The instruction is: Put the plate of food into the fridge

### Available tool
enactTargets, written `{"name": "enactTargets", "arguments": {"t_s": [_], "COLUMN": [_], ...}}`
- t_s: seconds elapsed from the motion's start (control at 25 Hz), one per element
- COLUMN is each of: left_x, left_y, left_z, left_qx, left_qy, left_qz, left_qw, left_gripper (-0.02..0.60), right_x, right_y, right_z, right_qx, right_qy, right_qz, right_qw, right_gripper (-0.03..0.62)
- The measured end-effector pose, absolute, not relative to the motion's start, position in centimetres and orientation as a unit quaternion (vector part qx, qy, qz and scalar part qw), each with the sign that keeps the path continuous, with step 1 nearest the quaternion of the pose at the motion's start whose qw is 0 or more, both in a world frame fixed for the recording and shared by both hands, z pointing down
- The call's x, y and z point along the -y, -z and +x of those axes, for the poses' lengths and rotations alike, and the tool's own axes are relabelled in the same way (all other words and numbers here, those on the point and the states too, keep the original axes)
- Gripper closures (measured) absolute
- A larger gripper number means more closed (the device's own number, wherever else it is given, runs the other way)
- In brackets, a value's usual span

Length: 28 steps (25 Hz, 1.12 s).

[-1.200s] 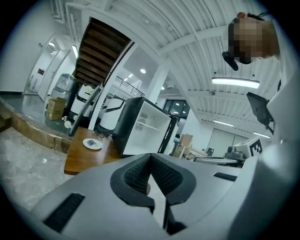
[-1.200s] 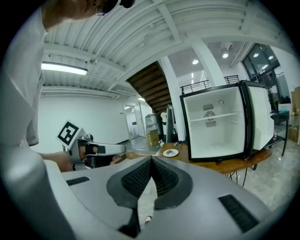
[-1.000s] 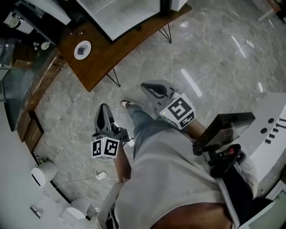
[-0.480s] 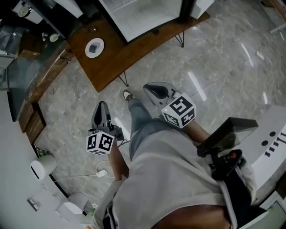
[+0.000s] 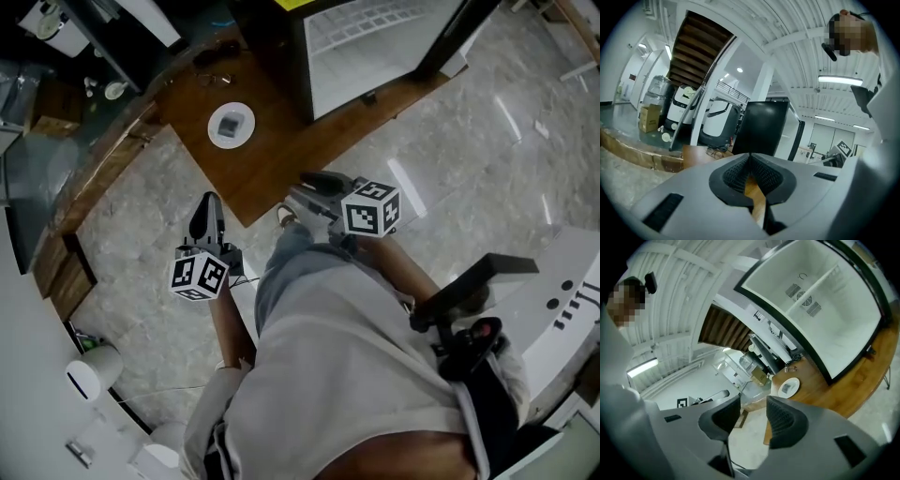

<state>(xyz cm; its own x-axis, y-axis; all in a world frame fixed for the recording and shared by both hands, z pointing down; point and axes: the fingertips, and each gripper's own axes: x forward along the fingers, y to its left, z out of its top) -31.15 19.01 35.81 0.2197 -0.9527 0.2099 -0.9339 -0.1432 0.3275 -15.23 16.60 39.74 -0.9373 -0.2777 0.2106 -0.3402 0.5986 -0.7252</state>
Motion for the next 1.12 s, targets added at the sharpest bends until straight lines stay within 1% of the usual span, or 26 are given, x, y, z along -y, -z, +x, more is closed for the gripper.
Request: {"name": "enactTargets", "arguments": {"t_s": [0.16,0.24,0.32,0.48,0.68,0.76,0.84,0.96,1.04,1.12], "left_x": [-11.5,-8.9,-7.0,-4.5,-2.9,-2.3,-1.7,-0.4,0.6,1.6], "left_y": [-39.1,-41.3,-43.1,-45.1,-46.6,-47.2,-47.9,-49.0,-50.3,-52.0], "left_z": [-42.6,-46.2,-48.2,-50.0,-50.5,-50.7,-51.1,-51.9,-52.5,-53.0], "left_qx": [0.608,0.599,0.589,0.582,0.586,0.587,0.588,0.594,0.593,0.591], "left_qy": [0.01,-0.013,-0.04,-0.033,-0.024,-0.028,-0.036,-0.057,-0.074,-0.086], "left_qz": [0.764,0.768,0.772,0.772,0.767,0.764,0.762,0.758,0.755,0.75], "left_qw": [0.215,0.225,0.235,0.253,0.26,0.265,0.269,0.264,0.27,0.285], "left_gripper": [0.563,0.563,0.563,0.563,0.563,0.563,0.563,0.563,0.565,0.565], "right_x": [-9.8,-7.9,-7.0,-6.1,-4.6,-3.6,-2.8,-1.6,-0.8,0.3], "right_y": [-42.0,-43.2,-44.3,-47.0,-48.1,-48.6,-49.9,-52.1,-52.9,-53.6], "right_z": [-26.2,-29.7,-31.7,-33.6,-36.4,-37.5,-38.1,-38.8,-39.2,-39.8], "right_qx": [0.864,0.852,0.842,0.827,0.844,0.85,0.856,0.847,0.84,0.833], "right_qy": [-0.46,-0.475,-0.485,-0.495,-0.463,-0.445,-0.42,-0.417,-0.429,-0.449], "right_qz": [0.205,0.218,0.233,0.262,0.266,0.27,0.279,0.291,0.291,0.291], "right_qw": [0.026,0.025,0.031,0.047,0.062,0.083,0.117,0.155,0.159,0.143], "right_gripper": [0.436,0.436,0.436,0.436,0.436,0.436,0.47,0.47,0.47,0.47]}}
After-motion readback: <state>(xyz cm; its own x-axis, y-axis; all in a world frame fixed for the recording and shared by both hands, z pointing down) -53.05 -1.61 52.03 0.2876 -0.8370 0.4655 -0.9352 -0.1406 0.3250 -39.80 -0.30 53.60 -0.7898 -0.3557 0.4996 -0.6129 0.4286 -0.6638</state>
